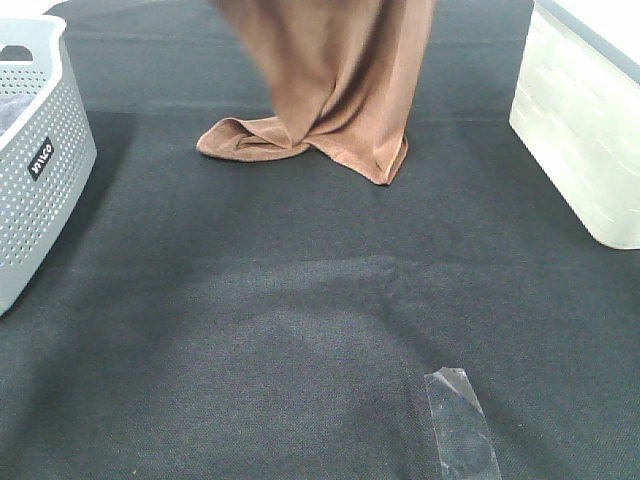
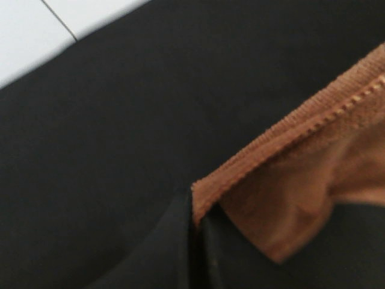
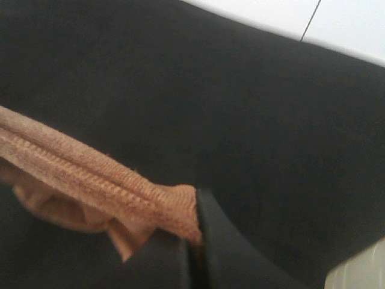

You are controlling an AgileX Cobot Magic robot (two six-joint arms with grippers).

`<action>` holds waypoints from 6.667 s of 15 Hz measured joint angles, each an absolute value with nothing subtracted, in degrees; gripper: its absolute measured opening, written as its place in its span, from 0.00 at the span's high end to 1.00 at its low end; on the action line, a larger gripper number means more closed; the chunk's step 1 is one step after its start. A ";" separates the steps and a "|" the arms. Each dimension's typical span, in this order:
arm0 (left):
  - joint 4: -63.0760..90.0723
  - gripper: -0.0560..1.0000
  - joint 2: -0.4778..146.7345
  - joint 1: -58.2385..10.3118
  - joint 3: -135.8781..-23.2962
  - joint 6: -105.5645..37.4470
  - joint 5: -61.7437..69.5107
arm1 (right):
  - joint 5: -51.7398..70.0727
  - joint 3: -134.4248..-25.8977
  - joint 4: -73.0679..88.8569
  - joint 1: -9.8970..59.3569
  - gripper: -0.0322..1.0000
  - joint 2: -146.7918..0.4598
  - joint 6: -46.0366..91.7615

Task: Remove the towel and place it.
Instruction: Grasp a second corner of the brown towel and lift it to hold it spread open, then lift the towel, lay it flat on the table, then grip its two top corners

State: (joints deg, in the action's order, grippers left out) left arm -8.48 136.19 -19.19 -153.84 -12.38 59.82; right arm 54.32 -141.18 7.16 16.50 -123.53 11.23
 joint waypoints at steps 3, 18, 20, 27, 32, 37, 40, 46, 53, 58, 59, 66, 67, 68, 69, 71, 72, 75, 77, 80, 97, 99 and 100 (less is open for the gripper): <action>-7.51 0.95 134.93 -19.19 -154.07 -8.71 67.84 | 63.94 -141.18 8.88 16.50 0.96 -123.42 11.23; -2.35 0.95 99.18 -27.39 -107.20 -0.57 69.16 | 69.67 -102.85 16.56 16.44 0.96 -93.11 11.80; -1.66 0.95 93.97 -28.71 -101.01 1.09 68.81 | 69.67 -93.45 18.11 16.50 0.96 -85.49 11.80; 8.88 0.95 72.25 -29.45 -74.83 3.04 65.95 | 68.87 -70.36 23.84 17.02 0.96 -66.18 8.37; 14.50 0.95 62.22 -29.45 -63.54 3.04 65.72 | 68.70 -59.24 29.39 17.02 0.96 -56.84 6.02; 22.17 0.95 58.44 -29.45 -53.46 2.06 65.66 | 68.70 -48.41 31.17 17.02 0.96 -49.85 4.24; 26.18 0.95 58.27 -29.39 -46.64 1.26 65.55 | 68.87 -44.63 32.26 17.02 0.96 -49.39 3.95; 33.35 0.95 58.16 -29.39 -34.84 1.03 65.49 | 69.73 -33.92 36.21 17.02 0.96 -45.78 3.78; 33.52 0.95 63.14 -29.11 -34.15 -1.83 65.15 | 69.73 -33.40 34.09 17.02 0.96 -58.96 6.47; 34.15 0.95 78.44 -29.11 -34.15 -4.64 62.51 | 67.21 -33.40 32.72 17.02 0.96 -71.56 11.40; 34.43 0.95 80.67 -29.11 -34.15 -5.27 62.22 | 66.06 -33.40 32.60 17.02 0.96 -74.43 12.20; 35.41 0.95 87.15 -28.88 -34.03 -9.05 57.41 | 61.48 -33.46 32.03 16.84 0.96 -88.69 17.76; 35.41 0.95 87.49 -28.88 -33.98 -9.11 56.55 | 61.25 -33.46 32.09 16.79 0.96 -89.55 17.88; 35.70 0.95 87.61 -28.88 -33.98 -9.11 56.26 | 60.62 -33.46 31.91 16.79 0.94 -89.90 18.39; 35.75 0.95 87.61 -28.88 -33.92 -9.11 56.49 | 60.56 -33.46 30.94 16.67 0.91 -89.90 18.74; 35.07 0.92 87.61 -28.71 -33.63 -9.22 57.30 | 60.39 -33.46 29.22 16.44 0.79 -89.90 18.91; 34.78 0.84 87.61 -28.71 -33.40 -9.22 57.35 | 60.33 -33.46 28.99 16.44 0.70 -89.90 18.91; 35.87 0.39 87.61 -28.71 -33.35 -8.14 55.86 | 60.22 -33.46 28.99 16.33 0.36 -89.90 18.91; 37.99 0.19 87.61 -28.71 -33.35 -8.25 55.06 | 59.87 -33.46 28.99 16.33 0.27 -89.67 18.91; 39.25 0.16 87.66 -28.71 -33.80 -9.91 55.12 | 59.07 -35.12 28.30 16.33 0.25 -86.92 18.91; 19.60 0.15 122.04 -11.80 -95.11 -10.77 53.74 | 55.35 -89.55 20.45 4.18 0.25 -116.65 14.61; 17.59 0.15 126.80 -11.80 -98.78 -10.49 52.48 | 53.23 -91.73 20.63 4.18 0.25 -121.24 14.61; 16.62 0.15 128.63 -11.80 -100.55 -10.31 52.02 | 53.11 -93.85 20.63 4.18 0.25 -123.70 14.61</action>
State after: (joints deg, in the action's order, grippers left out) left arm 16.62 128.63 -11.80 -100.55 -10.31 52.02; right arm 53.11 -93.85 20.63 4.18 -123.70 14.61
